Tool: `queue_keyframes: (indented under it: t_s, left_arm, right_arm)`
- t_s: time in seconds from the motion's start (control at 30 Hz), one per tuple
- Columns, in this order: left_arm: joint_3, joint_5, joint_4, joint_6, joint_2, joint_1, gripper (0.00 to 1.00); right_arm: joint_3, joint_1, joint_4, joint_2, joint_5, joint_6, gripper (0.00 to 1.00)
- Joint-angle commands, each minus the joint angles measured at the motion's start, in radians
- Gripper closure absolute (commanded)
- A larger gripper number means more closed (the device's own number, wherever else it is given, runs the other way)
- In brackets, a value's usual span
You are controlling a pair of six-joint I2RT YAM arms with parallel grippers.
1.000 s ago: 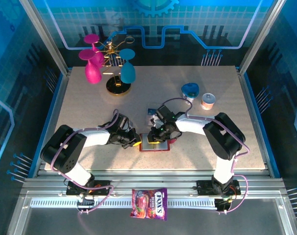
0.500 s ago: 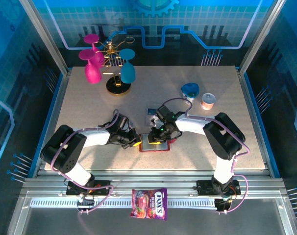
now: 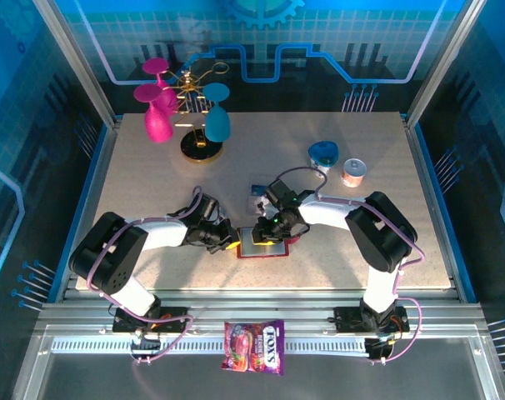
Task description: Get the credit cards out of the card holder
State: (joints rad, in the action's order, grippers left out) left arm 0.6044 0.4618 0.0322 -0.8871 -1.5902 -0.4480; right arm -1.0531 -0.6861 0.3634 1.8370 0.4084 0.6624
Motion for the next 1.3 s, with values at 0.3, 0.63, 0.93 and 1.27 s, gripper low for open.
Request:
queue_keyframes:
  t_s: [0.3, 0.63, 0.93, 1.27]
  left_arm:
    - [0.018, 0.001, -0.044, 0.021, -0.013, -0.006, 0.93]
    - [0.074, -0.008, -0.104, 0.013, 0.073, -0.013, 0.89]
    - [0.124, -0.018, -0.134, 0.002, 0.080, -0.055, 0.83]
    - [0.114, -0.037, -0.118, -0.009, 0.042, -0.072, 0.69]
  right_arm:
    - [0.078, 0.031, -0.067, -0.043, 0.022, 0.032, 0.73]
    - [0.145, 0.058, -0.188, -0.050, 0.083, 0.074, 0.74]
    - [0.228, 0.087, -0.329, -0.048, 0.147, 0.129, 0.74]
    - [0.271, 0.106, -0.403, -0.045, 0.177, 0.158, 0.75]
